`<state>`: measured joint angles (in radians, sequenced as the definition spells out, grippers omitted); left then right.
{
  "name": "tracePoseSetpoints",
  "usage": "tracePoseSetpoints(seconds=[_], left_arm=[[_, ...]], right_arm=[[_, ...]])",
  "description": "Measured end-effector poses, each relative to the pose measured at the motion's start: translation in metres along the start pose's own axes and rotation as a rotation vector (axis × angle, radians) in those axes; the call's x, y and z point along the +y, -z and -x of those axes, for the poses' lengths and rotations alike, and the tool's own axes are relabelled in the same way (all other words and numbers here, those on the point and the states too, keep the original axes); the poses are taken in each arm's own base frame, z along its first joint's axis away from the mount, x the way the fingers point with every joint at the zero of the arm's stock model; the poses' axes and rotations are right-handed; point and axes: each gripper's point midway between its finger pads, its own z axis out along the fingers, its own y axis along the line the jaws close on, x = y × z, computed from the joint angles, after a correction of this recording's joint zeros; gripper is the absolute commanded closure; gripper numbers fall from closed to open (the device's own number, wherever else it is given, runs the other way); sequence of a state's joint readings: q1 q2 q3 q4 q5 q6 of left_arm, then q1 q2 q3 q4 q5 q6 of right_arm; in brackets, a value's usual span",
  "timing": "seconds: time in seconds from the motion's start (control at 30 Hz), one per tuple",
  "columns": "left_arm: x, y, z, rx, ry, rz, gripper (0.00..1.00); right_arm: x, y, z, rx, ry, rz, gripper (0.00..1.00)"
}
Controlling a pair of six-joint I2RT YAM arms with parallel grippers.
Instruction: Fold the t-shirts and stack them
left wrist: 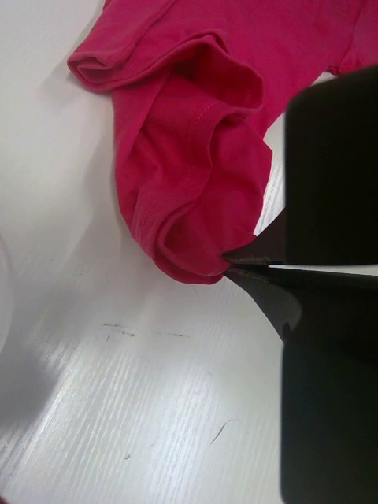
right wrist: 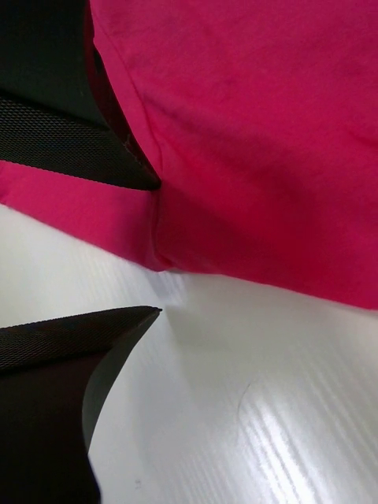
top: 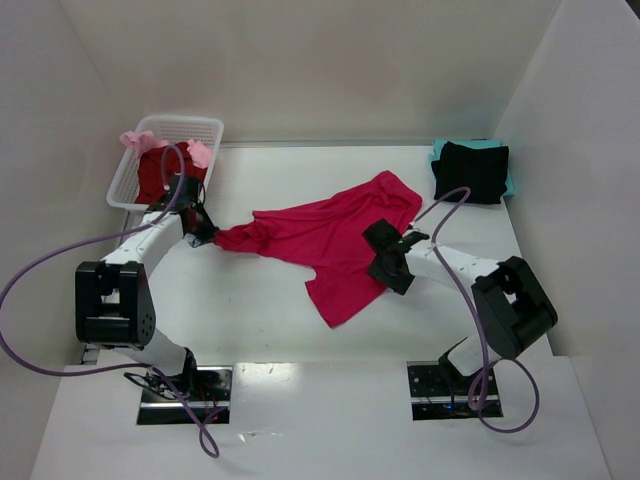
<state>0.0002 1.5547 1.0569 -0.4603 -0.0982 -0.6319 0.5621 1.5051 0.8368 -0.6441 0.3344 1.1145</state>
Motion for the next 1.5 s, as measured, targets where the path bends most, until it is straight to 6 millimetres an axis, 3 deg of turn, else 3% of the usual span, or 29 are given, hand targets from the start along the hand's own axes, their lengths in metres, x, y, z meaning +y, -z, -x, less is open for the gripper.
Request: tracePoseSetpoints(seconds=[0.33,0.57,0.7,0.9,1.0,1.07,1.17,1.27,1.37,1.5], left_arm=[[0.006,0.0,0.003,0.003,0.013,0.005,1.0],[0.006,0.0,0.002,0.009,0.016,0.003,1.0],[0.006,0.0,0.001,0.015,0.015,-0.003,1.0],[0.004,0.004,0.0,0.031,-0.008,-0.013,1.0],[-0.001,0.018,0.014,0.006,-0.015,-0.042,1.0],[-0.005,0.035,0.033,-0.041,-0.008,-0.077,1.0],[-0.011,0.07,0.066,-0.145,-0.001,-0.136,1.0],[-0.019,0.106,0.091,-0.242,0.003,-0.195,1.0],[-0.026,0.137,0.104,-0.314,-0.015,-0.252,1.0],[-0.036,0.178,0.111,-0.391,-0.034,-0.329,1.0]], right_arm=[[0.004,-0.014,0.003,-0.02,0.021,-0.026,0.41],[0.008,-0.019,0.011,-0.046,0.025,-0.025,0.68],[0.012,-0.02,0.013,-0.056,0.023,-0.015,0.99],[0.026,-0.01,0.03,-0.096,0.016,0.009,1.0],[0.045,0.017,0.066,-0.154,-0.025,0.085,1.0],[0.053,0.046,0.108,-0.22,-0.092,0.163,1.0],[0.043,0.103,0.183,-0.369,-0.203,0.263,1.0],[0.032,0.163,0.235,-0.521,-0.238,0.343,1.0],[0.04,0.213,0.257,-0.613,-0.197,0.439,1.0],[0.047,0.239,0.261,-0.652,-0.129,0.509,1.0]])
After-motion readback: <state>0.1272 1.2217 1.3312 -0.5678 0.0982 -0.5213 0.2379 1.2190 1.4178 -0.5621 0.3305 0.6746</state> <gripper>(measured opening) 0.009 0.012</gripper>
